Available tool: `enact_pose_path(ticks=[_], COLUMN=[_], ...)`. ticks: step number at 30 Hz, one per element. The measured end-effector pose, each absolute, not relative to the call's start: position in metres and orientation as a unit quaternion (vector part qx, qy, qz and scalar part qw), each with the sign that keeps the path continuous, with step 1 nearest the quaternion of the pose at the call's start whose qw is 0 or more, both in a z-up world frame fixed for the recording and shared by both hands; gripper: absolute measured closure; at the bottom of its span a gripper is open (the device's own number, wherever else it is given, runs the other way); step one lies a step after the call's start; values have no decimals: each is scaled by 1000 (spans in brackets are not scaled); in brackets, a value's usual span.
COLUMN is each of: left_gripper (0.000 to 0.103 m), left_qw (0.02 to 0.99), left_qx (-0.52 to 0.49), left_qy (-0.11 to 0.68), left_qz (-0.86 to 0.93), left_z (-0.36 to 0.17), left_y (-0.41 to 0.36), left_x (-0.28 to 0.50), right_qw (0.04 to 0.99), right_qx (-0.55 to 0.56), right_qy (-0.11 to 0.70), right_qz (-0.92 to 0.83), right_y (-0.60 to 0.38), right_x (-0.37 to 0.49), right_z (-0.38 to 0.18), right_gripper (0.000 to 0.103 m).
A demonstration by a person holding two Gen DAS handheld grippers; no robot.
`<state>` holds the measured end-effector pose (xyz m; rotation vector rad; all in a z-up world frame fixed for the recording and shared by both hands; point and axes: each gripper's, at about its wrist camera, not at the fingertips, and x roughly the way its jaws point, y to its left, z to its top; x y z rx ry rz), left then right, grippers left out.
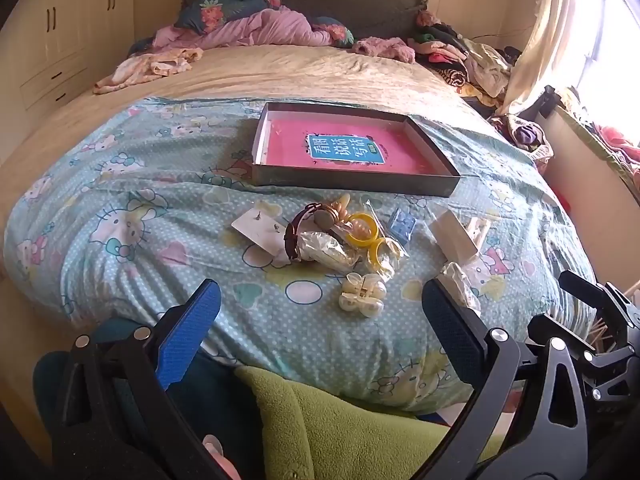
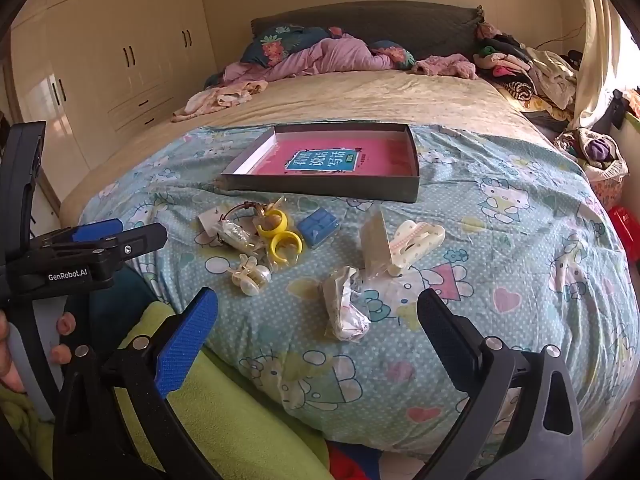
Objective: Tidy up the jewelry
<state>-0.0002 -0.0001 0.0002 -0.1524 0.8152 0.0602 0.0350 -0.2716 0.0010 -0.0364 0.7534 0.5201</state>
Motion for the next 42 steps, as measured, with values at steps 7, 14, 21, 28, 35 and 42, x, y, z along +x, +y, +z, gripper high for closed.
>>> enact_pose_path(ticks=[7,14,21,28,35,42], left_gripper=[9,9,9,9,9,9], left_qw=[915,915,916,916,916,915], left_qx=[-74,-74,-74,-74,-74,-80], left_qy=[395,395,394,394,393,395], left_qz=[30,30,29,29,29,31], left_z=[0,0,0,0,0,12], left_y=[0,0,0,0,0,12], left_x=[0,0,-1,-1,-1,1], right_qw=[897,896,896,895,892,890], right_qx=[-18,-19,-19,-17,-15,-9], right_qy=[364,365,365,367,371,375], right_qz=[251,251,251,253,256,259], right_y=[-276,-269,-270,-266,-264,-267], right_x=[35,36,39,37,39,44], right_z=[-3,-1,-2,-4,-9,-9], right_gripper=[4,4,4,4,4,4])
